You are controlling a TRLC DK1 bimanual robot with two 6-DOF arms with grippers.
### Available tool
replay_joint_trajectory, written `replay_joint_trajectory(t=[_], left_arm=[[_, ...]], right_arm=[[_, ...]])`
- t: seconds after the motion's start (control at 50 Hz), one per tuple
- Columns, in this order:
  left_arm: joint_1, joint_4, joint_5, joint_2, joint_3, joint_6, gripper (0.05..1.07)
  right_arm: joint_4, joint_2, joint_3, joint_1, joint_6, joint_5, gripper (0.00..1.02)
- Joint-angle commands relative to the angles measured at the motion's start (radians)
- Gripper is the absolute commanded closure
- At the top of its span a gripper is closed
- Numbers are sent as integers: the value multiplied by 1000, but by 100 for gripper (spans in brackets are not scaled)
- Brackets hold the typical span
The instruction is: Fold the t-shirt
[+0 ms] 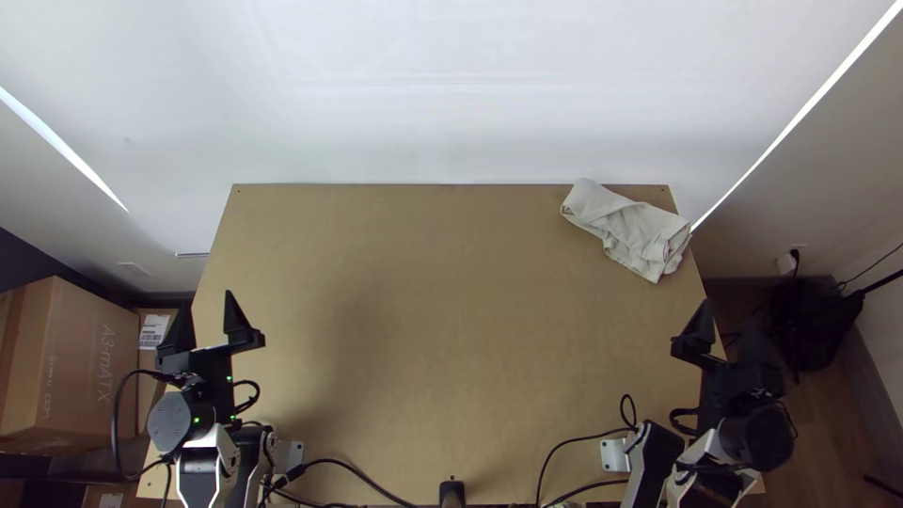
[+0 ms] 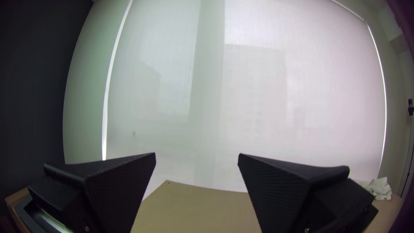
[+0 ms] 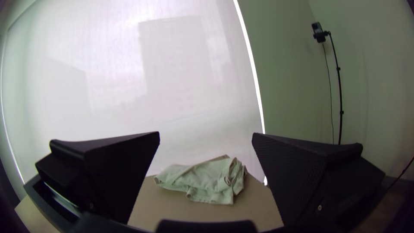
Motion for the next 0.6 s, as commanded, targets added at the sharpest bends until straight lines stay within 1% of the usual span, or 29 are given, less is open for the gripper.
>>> replay_joint_trajectory(t=[0.0, 0.12, 0.24, 0.34, 0.38, 0.4, 0.42, 0.44, 0.46, 0.58], left_arm=[[-6, 23, -9, -38, -81, 21, 10], [-3, 29, -9, -39, -130, 20, 10], [13, 63, -10, -39, -200, 24, 10], [31, 76, -12, -39, -246, 39, 10], [40, 39, -10, -39, -252, 46, 10], [46, 18, -9, -41, -252, 46, 10], [48, 12, -7, -39, -251, 38, 10], [49, 4, -4, -36, -251, 35, 10], [52, 4, -1, -30, -249, 35, 10], [80, 3, 13, -28, -249, 36, 10]], right_arm=[[-26, -26, -68, -10, 44, 15, 3], [-21, -28, -166, -10, 48, 35, 3], [-26, -28, -247, -2, 71, 39, 3], [-21, -25, -254, 3, 120, 50, 3], [-24, -25, -258, 6, 132, 49, 4], [-33, -22, -260, 9, 147, 49, 4], [-36, -23, -273, 7, 176, 49, 3], [-24, -23, -283, 9, 219, 45, 4], [-24, -20, -284, 13, 232, 45, 4], [-19, -23, -289, 15, 250, 47, 4]])
